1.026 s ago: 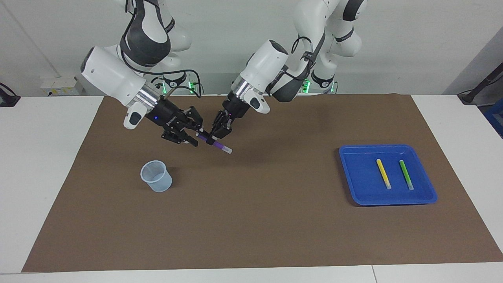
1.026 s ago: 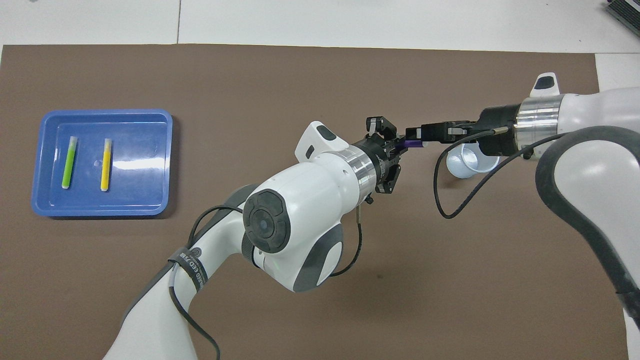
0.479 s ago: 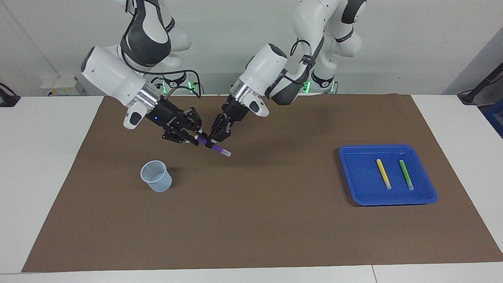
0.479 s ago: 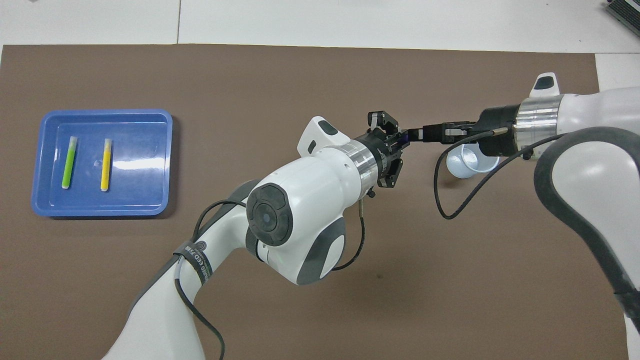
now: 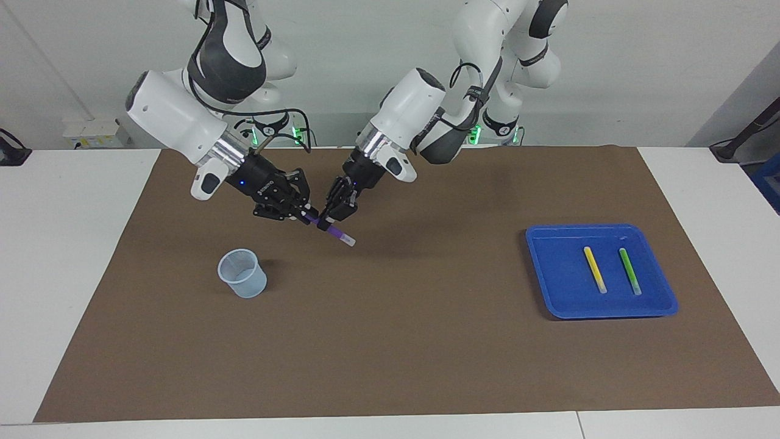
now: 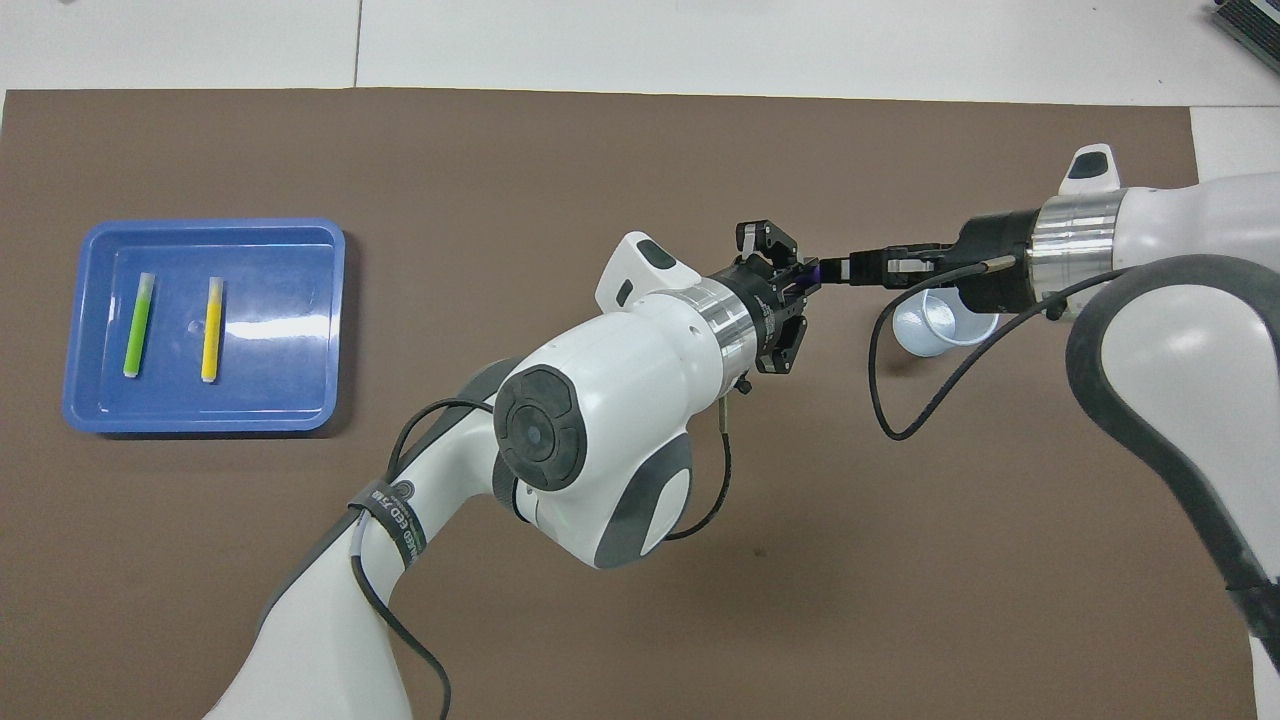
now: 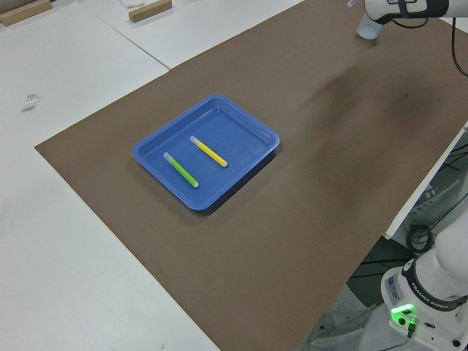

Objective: Transfer and insert pens with both arms

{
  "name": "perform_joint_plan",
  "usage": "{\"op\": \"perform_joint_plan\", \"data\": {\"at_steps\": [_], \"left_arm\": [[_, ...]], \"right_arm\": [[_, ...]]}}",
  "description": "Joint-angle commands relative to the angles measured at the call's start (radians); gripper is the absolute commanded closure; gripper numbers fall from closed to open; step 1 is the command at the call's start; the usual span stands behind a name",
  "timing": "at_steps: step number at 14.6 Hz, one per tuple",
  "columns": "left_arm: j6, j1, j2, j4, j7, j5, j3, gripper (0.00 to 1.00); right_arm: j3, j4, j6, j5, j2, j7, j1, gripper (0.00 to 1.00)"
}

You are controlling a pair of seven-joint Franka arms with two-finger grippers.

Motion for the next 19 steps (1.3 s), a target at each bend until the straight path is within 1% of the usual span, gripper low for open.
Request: {"op": "perform_joint_plan", "data": {"at_steps": [1, 4, 5, 6, 7, 8, 9, 11, 12, 13, 15, 16, 17, 18, 19], "left_arm": [[0.016, -0.015, 0.014, 0.023, 0.001, -0.011, 0.011, 1.00], [0.031, -0.016, 0.014, 0.023, 0.002, -0.003, 0.011, 0.99], [0.031, -0.016, 0.014, 0.023, 0.001, -0.004, 0.011, 0.91], [0.031, -0.016, 0.014, 0.023, -0.001, -0.004, 0.011, 0.75], [0.031, -0.016, 0.013, 0.023, -0.001, -0.006, 0.011, 0.64], [0.027, -0.016, 0.005, 0.020, -0.001, -0.008, 0.011, 0.46], [0.014, -0.015, -0.006, 0.014, -0.002, -0.008, 0.011, 0.35], [-0.015, -0.013, -0.024, 0.005, -0.002, -0.009, 0.011, 0.23], [-0.048, -0.006, -0.032, 0.005, -0.002, -0.008, 0.011, 0.19], [-0.081, 0.001, -0.038, 0.005, -0.001, -0.008, 0.015, 0.17], [-0.122, 0.025, -0.044, 0.006, 0.010, -0.006, 0.029, 0.17], [-0.124, 0.043, -0.046, 0.006, 0.008, -0.006, 0.031, 0.12], [-0.124, 0.066, -0.047, 0.006, 0.008, -0.006, 0.031, 0.03], [-0.121, 0.083, -0.050, 0.006, 0.002, -0.006, 0.029, 0.00], [-0.110, 0.088, -0.052, 0.006, -0.002, -0.008, 0.029, 0.00]], "right_arm": [[0.002, -0.005, -0.007, -0.030, -0.010, 0.002, -0.006, 1.00], [0.001, 0.007, -0.017, -0.040, -0.006, 0.004, -0.018, 1.00], [0.001, 0.023, -0.033, -0.064, -0.003, 0.004, -0.024, 1.00], [-0.002, 0.041, -0.054, -0.087, 0.002, 0.007, -0.029, 1.00], [-0.002, 0.053, -0.068, -0.098, 0.002, 0.009, -0.044, 1.00], [-0.002, 0.056, -0.074, -0.110, 0.002, 0.009, -0.049, 1.00], [-0.002, 0.058, -0.074, -0.125, 0.002, 0.007, -0.052, 1.00], [-0.002, 0.064, -0.076, -0.142, 0.002, 0.009, -0.056, 1.00], [-0.002, 0.064, -0.074, -0.164, 0.002, 0.009, -0.058, 1.00], [-0.002, 0.069, -0.076, -0.200, 0.003, 0.009, -0.059, 1.00], [-0.002, 0.090, -0.119, -0.298, 0.003, 0.009, -0.082, 1.00], [-0.002, 0.107, -0.146, -0.360, 0.009, 0.009, -0.092, 1.00], [-0.002, 0.127, -0.168, -0.429, 0.022, 0.007, -0.107, 1.00], [0.001, 0.135, -0.177, -0.487, 0.029, 0.004, -0.118, 1.00], [-0.001, 0.136, -0.182, -0.538, 0.029, -0.004, -0.124, 1.00]]}}
